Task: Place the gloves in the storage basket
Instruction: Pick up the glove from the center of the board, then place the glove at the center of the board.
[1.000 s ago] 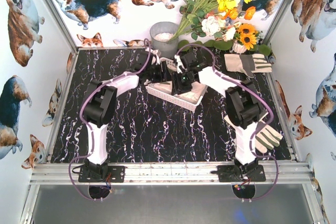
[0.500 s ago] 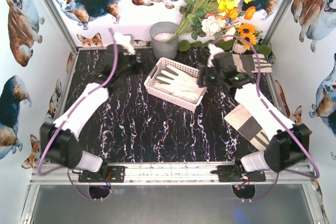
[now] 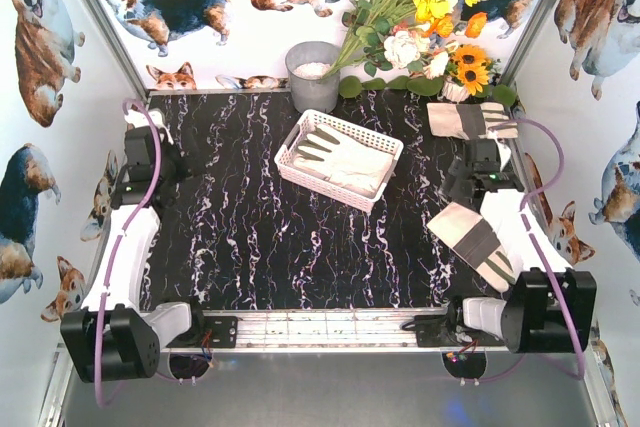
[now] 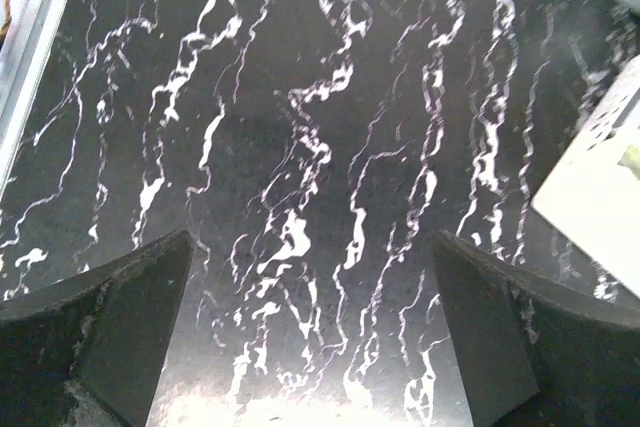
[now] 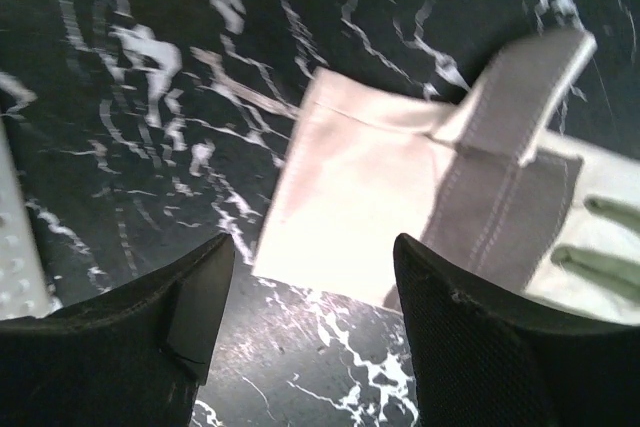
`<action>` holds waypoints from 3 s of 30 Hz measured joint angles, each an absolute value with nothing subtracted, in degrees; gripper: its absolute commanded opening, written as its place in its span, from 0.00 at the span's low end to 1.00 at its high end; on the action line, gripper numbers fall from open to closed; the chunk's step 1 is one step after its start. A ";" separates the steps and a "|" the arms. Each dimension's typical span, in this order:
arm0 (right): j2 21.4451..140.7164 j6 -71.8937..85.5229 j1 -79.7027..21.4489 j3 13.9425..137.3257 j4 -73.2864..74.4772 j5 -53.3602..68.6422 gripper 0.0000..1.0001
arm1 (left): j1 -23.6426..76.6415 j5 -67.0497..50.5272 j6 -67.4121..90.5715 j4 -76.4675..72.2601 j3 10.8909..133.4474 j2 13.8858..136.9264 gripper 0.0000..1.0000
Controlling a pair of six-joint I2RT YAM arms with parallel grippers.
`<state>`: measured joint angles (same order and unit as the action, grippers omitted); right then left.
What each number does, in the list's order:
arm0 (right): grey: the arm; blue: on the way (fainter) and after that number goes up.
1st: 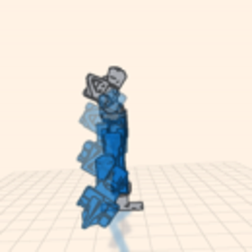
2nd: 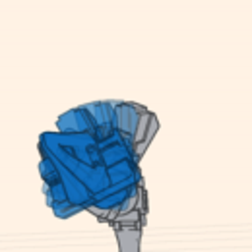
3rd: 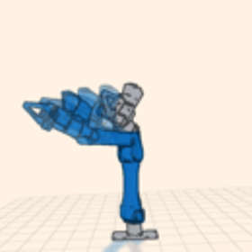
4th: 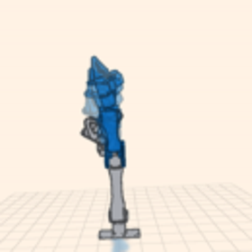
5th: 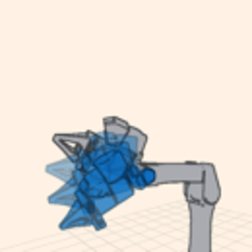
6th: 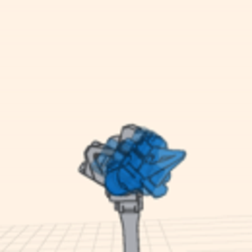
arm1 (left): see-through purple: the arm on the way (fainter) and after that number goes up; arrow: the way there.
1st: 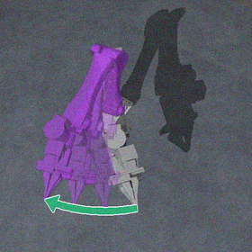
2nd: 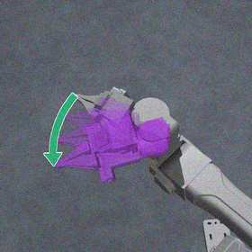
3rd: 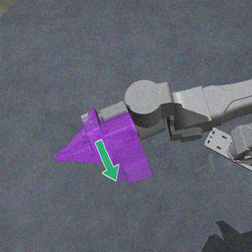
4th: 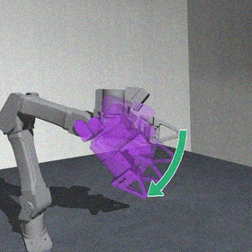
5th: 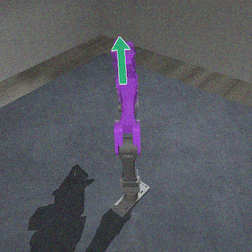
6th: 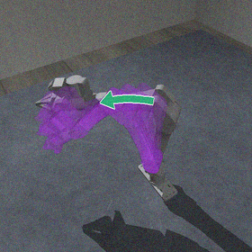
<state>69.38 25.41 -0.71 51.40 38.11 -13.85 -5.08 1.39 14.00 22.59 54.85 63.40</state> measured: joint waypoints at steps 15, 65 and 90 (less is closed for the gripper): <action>87.07 29.93 3.16 52.03 40.25 -7.94 0.60 | -5.56 6.28 9.56 23.49 52.69 60.90 1.00; 91.31 8.14 -54.87 86.63 54.72 19.44 0.00 | -4.67 -26.28 21.69 30.02 51.09 66.94 0.98; 64.93 38.70 -49.84 54.96 44.25 8.23 0.53 | 13.45 -35.38 27.22 29.34 44.77 82.50 0.62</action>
<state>64.93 38.70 -49.84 54.96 44.25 8.23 13.45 -35.38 27.22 29.34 44.77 82.50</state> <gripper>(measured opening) 0.533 0.698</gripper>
